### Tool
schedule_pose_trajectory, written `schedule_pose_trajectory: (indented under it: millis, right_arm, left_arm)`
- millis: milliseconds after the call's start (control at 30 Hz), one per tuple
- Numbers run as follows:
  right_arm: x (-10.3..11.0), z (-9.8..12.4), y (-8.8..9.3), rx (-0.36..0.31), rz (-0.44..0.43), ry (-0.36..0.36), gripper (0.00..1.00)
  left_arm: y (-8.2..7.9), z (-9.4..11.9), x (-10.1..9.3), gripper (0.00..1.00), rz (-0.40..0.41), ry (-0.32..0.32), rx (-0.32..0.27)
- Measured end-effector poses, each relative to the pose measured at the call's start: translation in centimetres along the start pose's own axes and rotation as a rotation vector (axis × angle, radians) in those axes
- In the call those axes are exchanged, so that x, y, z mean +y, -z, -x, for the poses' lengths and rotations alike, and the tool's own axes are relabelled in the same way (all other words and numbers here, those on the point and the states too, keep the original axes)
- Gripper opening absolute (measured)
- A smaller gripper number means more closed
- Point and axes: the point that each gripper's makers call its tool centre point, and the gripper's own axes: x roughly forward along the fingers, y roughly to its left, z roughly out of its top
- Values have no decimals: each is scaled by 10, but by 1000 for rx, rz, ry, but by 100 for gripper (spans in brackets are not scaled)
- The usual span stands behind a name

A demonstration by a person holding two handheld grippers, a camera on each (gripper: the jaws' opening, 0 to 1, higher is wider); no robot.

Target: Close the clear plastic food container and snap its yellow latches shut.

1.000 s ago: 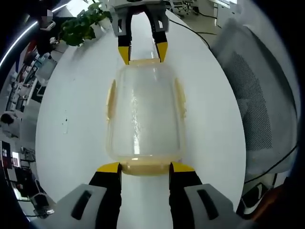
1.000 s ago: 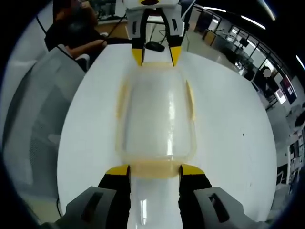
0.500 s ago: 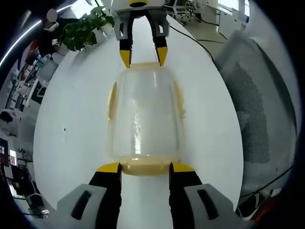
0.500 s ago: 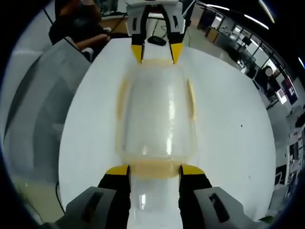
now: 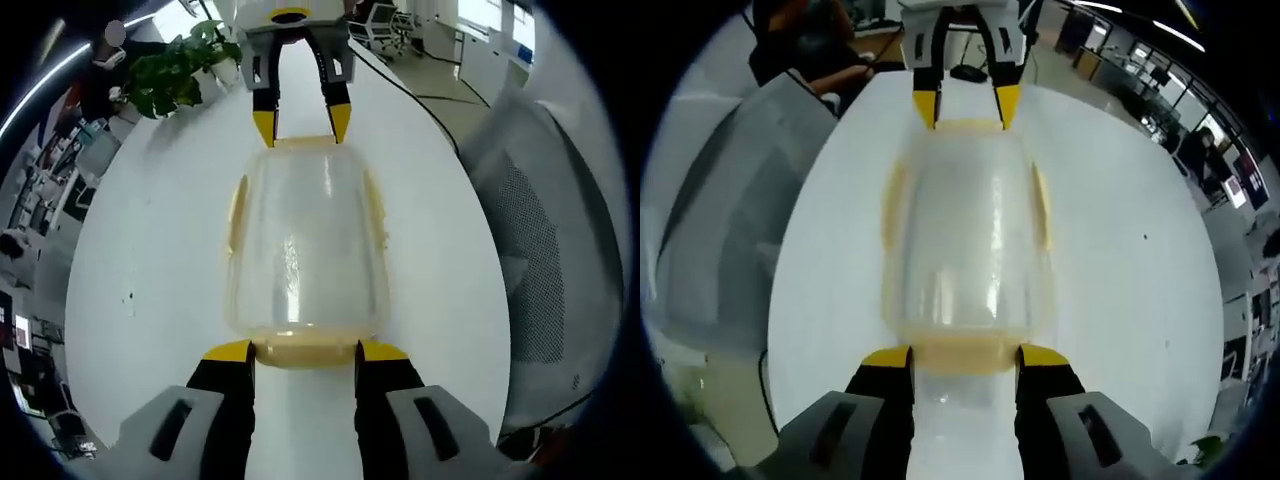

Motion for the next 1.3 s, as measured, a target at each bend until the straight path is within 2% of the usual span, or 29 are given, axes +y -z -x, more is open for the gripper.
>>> schedule_pose_trajectory:
  millis: [267, 1000, 1300]
  right_arm:
    - [-5, 4, 17, 33, 8, -1, 37]
    - [-14, 18, 54, 44, -2, -39, 37]
    - [-14, 17, 69, 59, -13, -65, 38]
  left_arm:
    - [-15, -9, 4, 37, 14, 5, -11]
    - [-48, -24, 10, 37, 64, 39, -69]
    - [-61, -36, 12, 37, 72, 61, -85]
